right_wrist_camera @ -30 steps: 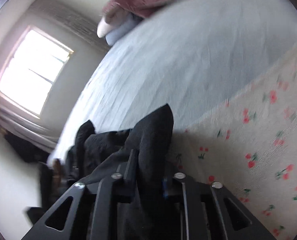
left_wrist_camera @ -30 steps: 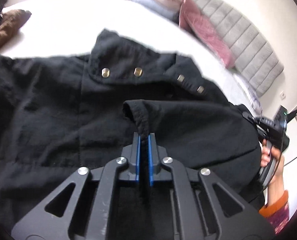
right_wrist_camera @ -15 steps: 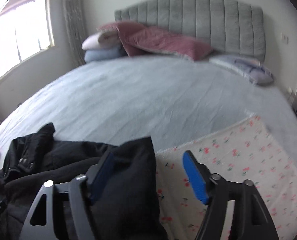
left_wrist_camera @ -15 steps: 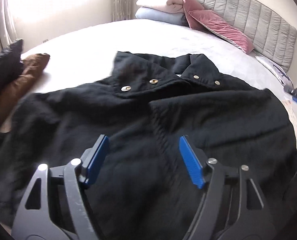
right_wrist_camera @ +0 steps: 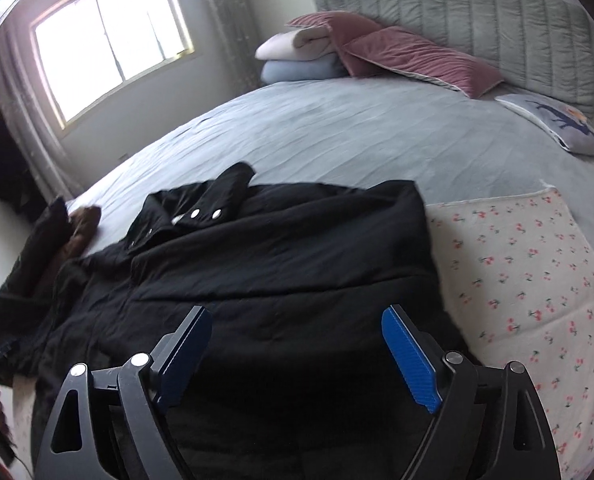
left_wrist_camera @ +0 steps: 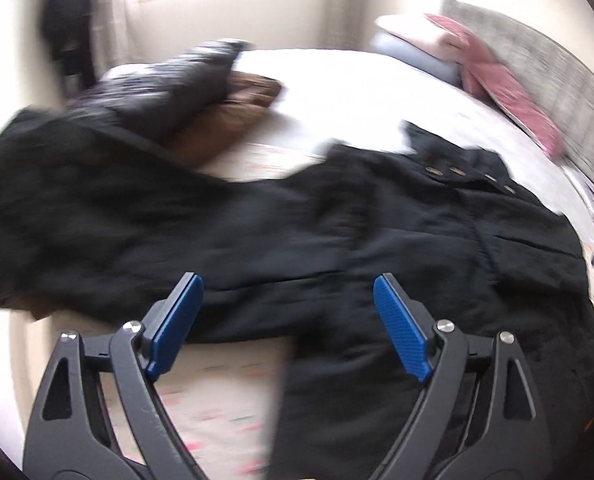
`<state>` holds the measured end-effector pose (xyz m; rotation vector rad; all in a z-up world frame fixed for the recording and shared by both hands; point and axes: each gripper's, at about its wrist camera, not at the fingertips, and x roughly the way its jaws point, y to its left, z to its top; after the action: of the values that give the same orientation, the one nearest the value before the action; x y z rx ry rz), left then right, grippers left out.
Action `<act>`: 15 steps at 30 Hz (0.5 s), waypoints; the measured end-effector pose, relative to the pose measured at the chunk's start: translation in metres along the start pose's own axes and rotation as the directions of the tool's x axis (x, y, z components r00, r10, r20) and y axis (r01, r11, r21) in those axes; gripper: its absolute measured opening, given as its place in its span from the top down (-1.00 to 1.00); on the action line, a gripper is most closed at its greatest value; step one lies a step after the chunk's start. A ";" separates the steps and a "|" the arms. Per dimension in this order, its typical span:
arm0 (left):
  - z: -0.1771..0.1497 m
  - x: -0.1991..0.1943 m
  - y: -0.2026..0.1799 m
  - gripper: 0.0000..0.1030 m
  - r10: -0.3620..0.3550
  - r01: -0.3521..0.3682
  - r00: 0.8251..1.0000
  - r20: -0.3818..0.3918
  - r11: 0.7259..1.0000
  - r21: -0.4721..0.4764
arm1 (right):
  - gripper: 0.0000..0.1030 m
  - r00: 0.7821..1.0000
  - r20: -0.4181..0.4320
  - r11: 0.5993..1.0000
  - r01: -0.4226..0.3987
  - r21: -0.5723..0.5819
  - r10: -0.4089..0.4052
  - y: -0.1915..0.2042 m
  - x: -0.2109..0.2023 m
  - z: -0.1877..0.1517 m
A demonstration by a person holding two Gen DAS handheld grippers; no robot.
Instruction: Fold large clothes
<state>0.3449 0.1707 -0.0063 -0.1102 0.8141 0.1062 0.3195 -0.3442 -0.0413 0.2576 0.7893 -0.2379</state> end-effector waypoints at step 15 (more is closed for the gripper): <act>0.006 -0.029 0.175 -0.70 0.382 -0.288 0.903 0.198 0.879 -0.380 | -0.72 0.995 0.016 0.994 -0.103 -0.040 0.103 0.005 0.020 -0.031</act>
<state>0.3053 0.3435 0.0087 -0.2769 0.5290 0.5873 0.3143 -0.3320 -0.0762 0.2578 0.7595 -0.1271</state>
